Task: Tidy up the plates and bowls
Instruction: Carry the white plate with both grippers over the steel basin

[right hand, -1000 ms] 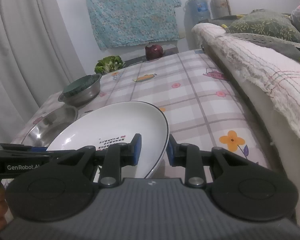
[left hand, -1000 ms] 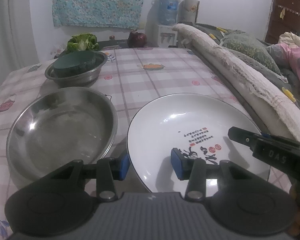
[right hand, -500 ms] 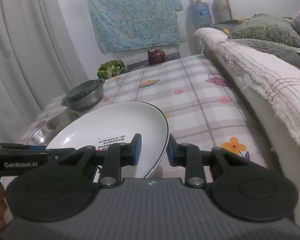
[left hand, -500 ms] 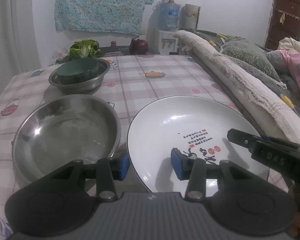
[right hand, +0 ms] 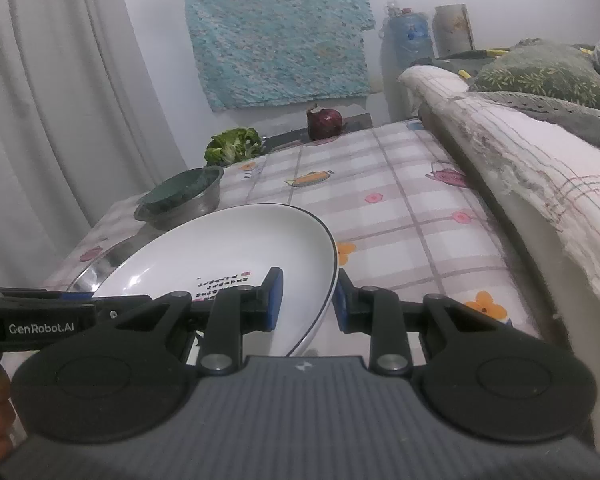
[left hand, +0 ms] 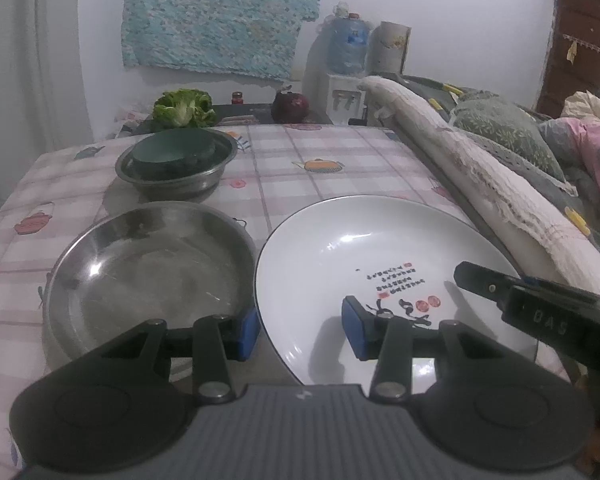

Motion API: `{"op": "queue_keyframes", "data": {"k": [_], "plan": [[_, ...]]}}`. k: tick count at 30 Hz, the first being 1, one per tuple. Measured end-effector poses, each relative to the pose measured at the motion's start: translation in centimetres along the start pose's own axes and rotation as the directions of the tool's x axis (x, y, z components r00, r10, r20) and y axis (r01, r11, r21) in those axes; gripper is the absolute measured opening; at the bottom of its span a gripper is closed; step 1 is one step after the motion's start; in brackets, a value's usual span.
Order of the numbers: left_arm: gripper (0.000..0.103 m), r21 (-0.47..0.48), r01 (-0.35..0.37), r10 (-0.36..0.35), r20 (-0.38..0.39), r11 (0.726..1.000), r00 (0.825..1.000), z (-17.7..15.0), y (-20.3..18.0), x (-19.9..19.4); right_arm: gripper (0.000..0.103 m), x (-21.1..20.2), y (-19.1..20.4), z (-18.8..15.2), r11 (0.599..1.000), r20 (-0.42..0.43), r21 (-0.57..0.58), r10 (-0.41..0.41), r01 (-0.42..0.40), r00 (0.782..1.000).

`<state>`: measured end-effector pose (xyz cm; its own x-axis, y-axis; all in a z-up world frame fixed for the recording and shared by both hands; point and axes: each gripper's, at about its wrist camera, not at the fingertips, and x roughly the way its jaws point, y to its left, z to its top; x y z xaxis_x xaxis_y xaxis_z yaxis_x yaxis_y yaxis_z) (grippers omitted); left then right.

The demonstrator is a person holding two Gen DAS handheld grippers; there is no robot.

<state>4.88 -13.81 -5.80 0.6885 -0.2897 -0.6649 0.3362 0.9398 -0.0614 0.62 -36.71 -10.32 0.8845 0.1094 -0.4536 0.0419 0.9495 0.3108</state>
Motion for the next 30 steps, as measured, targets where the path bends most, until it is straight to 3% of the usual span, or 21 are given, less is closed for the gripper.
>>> {"op": "queue_keyframes", "data": {"k": [14, 30], "plan": [[0.044, -0.057, -0.031, 0.033, 0.040, 0.998, 0.999, 0.3, 2.7, -1.5, 0.026, 0.7, 3.0, 1.0, 0.998, 0.009, -0.043, 0.040, -0.039, 0.999], [0.044, -0.156, -0.102, 0.113, 0.058, 0.982, 0.992, 0.0, 9.1, -3.1, 0.026, 3.4, 9.3, 1.1, 0.988, -0.040, -0.094, 0.121, -0.124, 0.992]]}}
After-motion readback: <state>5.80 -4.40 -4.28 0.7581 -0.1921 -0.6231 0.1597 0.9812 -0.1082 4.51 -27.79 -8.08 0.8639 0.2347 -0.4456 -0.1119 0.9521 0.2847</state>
